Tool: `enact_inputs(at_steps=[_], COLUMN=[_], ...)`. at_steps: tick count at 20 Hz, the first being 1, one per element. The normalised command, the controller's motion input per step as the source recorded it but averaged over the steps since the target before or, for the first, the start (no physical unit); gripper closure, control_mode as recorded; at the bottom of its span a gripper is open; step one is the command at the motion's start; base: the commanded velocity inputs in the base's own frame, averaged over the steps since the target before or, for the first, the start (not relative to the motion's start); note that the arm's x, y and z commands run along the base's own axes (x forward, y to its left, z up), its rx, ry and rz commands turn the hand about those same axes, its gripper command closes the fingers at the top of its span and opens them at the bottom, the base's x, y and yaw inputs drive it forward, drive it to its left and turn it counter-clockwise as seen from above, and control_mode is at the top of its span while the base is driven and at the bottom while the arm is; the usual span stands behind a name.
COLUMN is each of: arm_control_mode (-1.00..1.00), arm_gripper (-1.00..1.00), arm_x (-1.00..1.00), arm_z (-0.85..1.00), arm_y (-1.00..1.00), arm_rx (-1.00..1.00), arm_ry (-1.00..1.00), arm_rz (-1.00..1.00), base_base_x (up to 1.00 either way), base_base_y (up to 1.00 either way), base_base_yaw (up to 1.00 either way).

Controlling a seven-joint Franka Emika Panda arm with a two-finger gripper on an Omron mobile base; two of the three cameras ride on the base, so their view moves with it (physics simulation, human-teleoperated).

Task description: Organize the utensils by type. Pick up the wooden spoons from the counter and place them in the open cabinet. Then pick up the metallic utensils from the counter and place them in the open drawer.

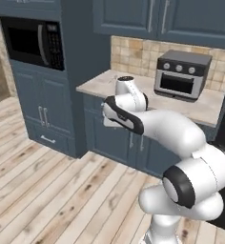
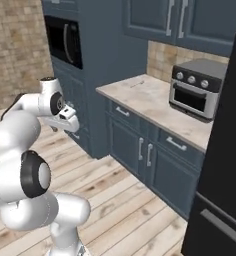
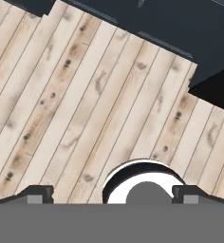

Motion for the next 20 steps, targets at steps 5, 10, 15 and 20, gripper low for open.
enact_inputs(at_steps=[5, 10, 15, 20], arm_control_mode=[1.0, 1.0, 1.0, 1.0], arm_gripper=[-1.0, -1.0, -1.0, -1.0], arm_x=[0.0, 0.0, 0.0, 0.0], arm_z=[0.0, 0.0, 0.0, 0.0], arm_y=[0.0, 0.0, 0.0, 0.0], arm_rx=[0.0, 0.0, 0.0, 0.0], arm_ry=[0.0, 0.0, 0.0, 0.0], arm_rz=[0.0, 0.0, 0.0, 0.0], base_base_x=[0.94, 0.98, 0.74, 0.5], base_base_y=[0.64, 0.54, 0.44, 0.31], base_base_yaw=[0.01, -0.26, -0.63, -0.84])
